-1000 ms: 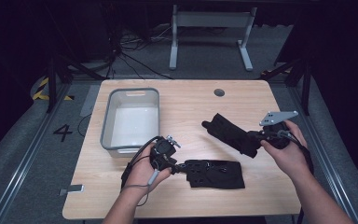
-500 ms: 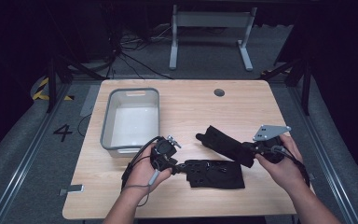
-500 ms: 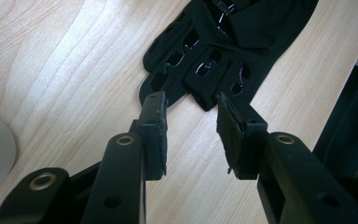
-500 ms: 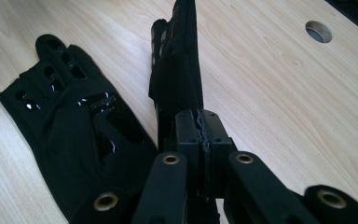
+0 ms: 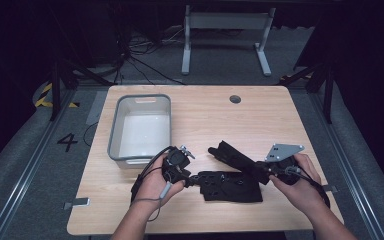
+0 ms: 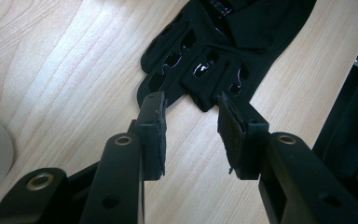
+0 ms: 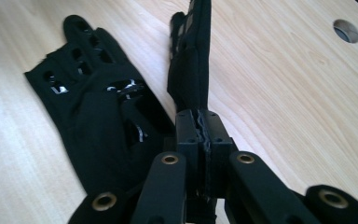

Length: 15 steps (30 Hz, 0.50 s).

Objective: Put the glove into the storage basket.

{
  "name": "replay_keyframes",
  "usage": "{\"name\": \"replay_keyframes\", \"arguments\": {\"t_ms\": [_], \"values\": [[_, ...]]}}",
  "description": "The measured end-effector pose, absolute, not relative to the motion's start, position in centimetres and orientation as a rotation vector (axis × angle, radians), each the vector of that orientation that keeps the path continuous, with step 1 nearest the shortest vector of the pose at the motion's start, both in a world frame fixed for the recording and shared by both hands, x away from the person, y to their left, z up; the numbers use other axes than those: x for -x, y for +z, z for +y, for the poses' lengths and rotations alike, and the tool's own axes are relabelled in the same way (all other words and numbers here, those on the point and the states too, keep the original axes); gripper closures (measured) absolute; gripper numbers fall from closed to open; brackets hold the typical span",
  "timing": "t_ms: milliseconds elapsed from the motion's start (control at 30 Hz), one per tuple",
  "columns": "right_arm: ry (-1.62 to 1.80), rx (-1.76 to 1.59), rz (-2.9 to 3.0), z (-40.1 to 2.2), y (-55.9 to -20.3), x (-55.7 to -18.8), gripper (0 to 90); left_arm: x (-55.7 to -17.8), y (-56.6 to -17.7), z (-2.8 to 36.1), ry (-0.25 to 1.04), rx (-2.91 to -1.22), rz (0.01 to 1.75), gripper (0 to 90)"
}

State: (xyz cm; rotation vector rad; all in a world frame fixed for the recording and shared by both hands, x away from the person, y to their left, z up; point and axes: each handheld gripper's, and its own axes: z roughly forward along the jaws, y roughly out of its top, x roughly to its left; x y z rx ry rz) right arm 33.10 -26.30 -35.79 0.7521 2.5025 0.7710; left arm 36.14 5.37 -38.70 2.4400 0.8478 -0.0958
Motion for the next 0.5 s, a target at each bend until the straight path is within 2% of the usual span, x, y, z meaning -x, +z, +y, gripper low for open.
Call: {"name": "replay_keyframes", "arguments": {"t_ms": [267,500], "values": [[0.771,-0.701,2.612,-25.5,-36.3,-31.8,86.8,-36.3,-37.9,5.4,-0.088,-2.419,0.831,62.1],[0.744,-0.686,2.799,-24.9,-37.5,-31.0,76.8,-36.5,-37.4,5.3,-0.093,-2.406,0.810,61.8]]}}
